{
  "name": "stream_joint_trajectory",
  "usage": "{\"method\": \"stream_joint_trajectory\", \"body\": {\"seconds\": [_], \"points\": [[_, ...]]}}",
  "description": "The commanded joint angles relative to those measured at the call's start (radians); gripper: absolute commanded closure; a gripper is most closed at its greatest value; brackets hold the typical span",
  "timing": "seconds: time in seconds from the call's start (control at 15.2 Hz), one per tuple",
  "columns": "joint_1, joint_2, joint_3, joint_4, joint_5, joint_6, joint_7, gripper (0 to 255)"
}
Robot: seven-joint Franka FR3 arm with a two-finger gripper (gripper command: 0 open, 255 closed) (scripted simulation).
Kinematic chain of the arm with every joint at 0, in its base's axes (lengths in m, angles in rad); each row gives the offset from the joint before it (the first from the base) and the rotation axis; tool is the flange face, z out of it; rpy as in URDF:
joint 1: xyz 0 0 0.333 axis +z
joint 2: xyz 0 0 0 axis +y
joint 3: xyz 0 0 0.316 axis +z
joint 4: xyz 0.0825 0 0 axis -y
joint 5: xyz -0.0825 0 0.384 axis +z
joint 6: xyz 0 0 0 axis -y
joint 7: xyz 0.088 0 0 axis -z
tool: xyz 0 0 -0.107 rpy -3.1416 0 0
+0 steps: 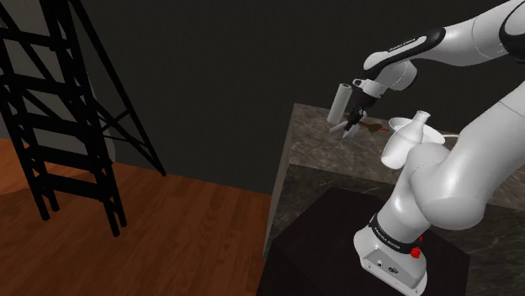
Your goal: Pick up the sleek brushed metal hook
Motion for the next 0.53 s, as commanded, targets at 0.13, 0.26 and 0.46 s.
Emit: {"method": "stream_joint_trajectory", "body": {"seconds": [0.13,0.26,0.46], "points": [[-0.058,-0.056,0.069,0.024,-0.053,-0.059,0.052,255],[-0.075,-0.076,0.093,0.038,-0.069,-0.086,0.070,255],[-0.084,-0.086,0.106,0.047,-0.076,-0.102,0.079,255]]}}
